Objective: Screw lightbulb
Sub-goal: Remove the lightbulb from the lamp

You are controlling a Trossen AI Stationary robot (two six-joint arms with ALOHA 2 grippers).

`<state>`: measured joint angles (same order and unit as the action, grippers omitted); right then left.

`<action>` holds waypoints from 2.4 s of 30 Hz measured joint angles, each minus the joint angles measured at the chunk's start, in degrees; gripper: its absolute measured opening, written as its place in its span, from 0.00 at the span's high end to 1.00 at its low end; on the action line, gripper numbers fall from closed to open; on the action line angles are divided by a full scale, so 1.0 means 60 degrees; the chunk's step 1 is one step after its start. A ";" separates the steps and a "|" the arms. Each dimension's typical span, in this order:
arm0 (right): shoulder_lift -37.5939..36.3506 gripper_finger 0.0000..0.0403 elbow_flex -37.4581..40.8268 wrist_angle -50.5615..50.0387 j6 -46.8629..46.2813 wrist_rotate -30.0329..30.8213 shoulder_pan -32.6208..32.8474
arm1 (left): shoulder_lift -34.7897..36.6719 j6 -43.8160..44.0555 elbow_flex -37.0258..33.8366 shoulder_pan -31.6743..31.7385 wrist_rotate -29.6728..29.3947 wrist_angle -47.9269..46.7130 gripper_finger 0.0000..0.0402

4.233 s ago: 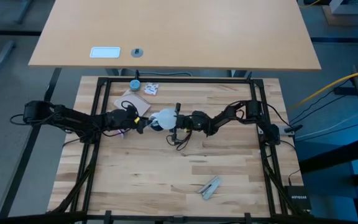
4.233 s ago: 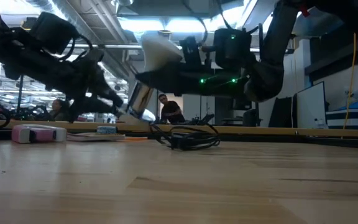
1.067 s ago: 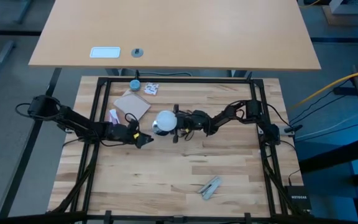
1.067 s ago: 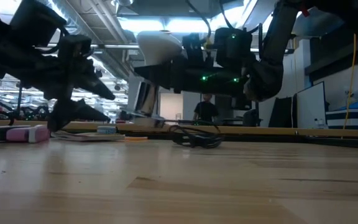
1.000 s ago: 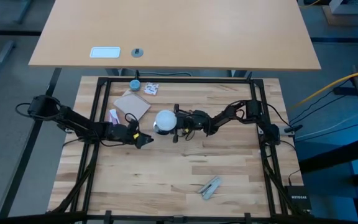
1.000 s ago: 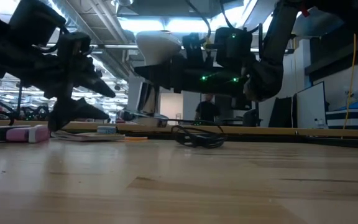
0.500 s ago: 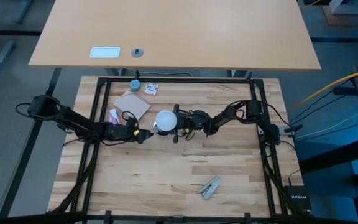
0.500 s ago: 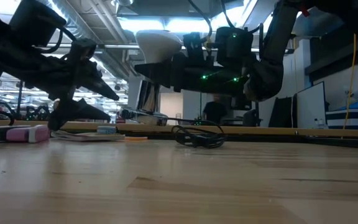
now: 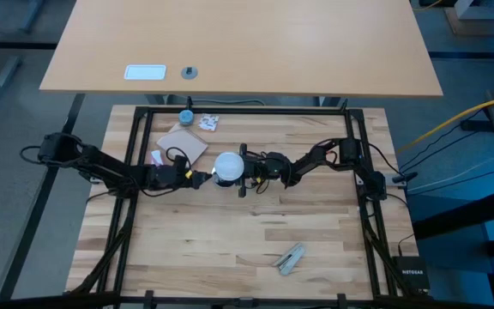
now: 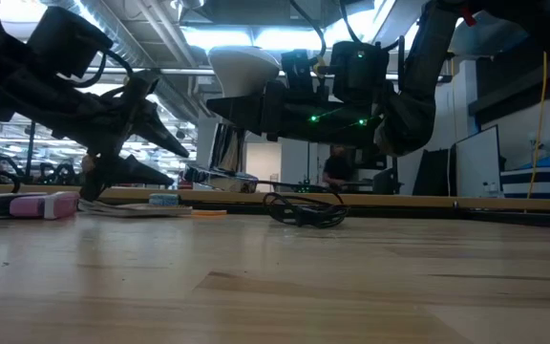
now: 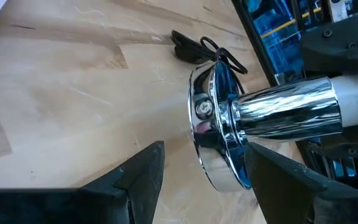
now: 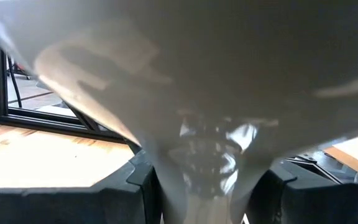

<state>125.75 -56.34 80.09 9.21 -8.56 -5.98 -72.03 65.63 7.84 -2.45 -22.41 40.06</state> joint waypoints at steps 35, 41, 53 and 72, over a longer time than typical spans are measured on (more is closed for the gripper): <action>0.0000 0.59 0.0000 -0.0056 0.0230 -0.1431 -0.0007 | -0.2740 -0.0706 0.0893 0.0105 0.0989 0.2208 0.78; 0.0000 0.59 0.0004 -0.0407 0.0217 -0.2148 -0.0015 | -0.2721 -0.0108 0.0568 0.0097 0.1020 0.2338 0.82; -0.0022 0.59 -0.0025 -0.0521 0.0368 -0.2747 -0.0040 | -0.2138 -0.0226 0.0083 0.0690 0.1186 0.3095 0.83; -0.0029 0.59 -0.0022 -0.0532 0.0557 -0.2597 -0.0047 | -0.1428 0.0001 -0.0090 0.1928 0.1246 0.3167 0.81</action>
<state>125.58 -56.47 76.90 12.56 -24.14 -6.26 -80.60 65.63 7.30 9.11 -14.94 59.06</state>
